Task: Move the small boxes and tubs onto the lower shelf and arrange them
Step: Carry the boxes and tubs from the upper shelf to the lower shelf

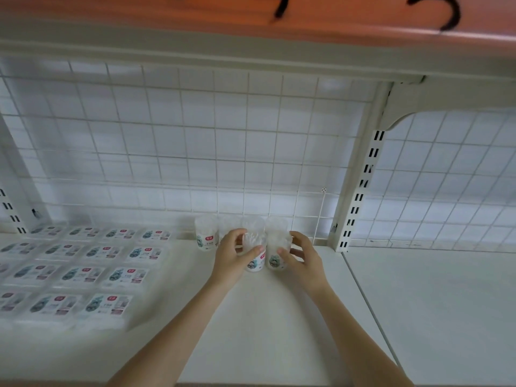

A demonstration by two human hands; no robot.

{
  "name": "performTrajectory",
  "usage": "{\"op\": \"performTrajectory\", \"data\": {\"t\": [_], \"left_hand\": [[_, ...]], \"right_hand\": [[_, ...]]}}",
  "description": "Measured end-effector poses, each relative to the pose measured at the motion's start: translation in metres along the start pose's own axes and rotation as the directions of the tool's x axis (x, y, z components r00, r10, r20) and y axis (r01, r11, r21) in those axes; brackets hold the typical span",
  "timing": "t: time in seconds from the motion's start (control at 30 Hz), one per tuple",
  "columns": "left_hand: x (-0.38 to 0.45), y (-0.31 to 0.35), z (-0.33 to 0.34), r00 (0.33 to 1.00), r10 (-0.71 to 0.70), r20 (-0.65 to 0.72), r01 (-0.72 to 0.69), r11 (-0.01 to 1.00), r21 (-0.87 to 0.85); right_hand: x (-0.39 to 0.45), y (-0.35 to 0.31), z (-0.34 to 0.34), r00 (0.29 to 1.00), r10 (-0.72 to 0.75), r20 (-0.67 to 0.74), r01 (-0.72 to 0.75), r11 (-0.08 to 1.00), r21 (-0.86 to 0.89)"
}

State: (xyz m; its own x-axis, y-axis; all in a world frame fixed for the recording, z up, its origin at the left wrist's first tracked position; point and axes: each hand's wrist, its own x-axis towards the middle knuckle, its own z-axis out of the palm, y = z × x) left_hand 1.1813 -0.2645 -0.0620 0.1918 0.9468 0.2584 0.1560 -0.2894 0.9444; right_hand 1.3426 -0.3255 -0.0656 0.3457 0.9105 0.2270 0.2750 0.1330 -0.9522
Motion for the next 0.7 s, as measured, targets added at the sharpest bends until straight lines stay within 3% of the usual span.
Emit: {"op": "performTrajectory", "data": {"t": [0.2, 0.33, 0.4, 0.47, 0.53, 0.63, 0.7], "left_hand": [[-0.011, 0.010, -0.016, 0.998, -0.057, 0.000, 0.057, 0.998, -0.031], [-0.029, 0.011, -0.046, 0.996, 0.070, 0.064, -0.081, 0.976, 0.200], [-0.041, 0.010, -0.063, 0.965, 0.207, 0.162, -0.258, 0.864, 0.433], [-0.052, 0.010, -0.075, 0.902, 0.323, 0.287, -0.430, 0.615, 0.660], [-0.065, 0.009, -0.083, 0.854, 0.373, 0.363, -0.507, 0.441, 0.740], [-0.090, 0.014, -0.095, 0.842, 0.335, 0.422, -0.526, 0.341, 0.779], [-0.111, 0.017, -0.106, 0.846, 0.341, 0.410, -0.515, 0.330, 0.791]], "right_hand": [[-0.014, -0.016, -0.014, 1.000, 0.020, -0.007, -0.021, 0.993, -0.117], [-0.045, -0.030, -0.032, 0.998, -0.045, 0.038, 0.057, 0.913, -0.404], [-0.067, -0.035, -0.037, 0.989, -0.115, 0.093, 0.148, 0.763, -0.630], [-0.088, -0.038, -0.038, 0.976, -0.169, 0.140, 0.214, 0.593, -0.776], [-0.108, -0.040, -0.038, 0.968, -0.200, 0.152, 0.235, 0.513, -0.826], [-0.138, -0.041, -0.039, 0.956, -0.258, 0.137, 0.251, 0.482, -0.839], [-0.160, -0.042, -0.042, 0.941, -0.315, 0.122, 0.261, 0.452, -0.853]]}}
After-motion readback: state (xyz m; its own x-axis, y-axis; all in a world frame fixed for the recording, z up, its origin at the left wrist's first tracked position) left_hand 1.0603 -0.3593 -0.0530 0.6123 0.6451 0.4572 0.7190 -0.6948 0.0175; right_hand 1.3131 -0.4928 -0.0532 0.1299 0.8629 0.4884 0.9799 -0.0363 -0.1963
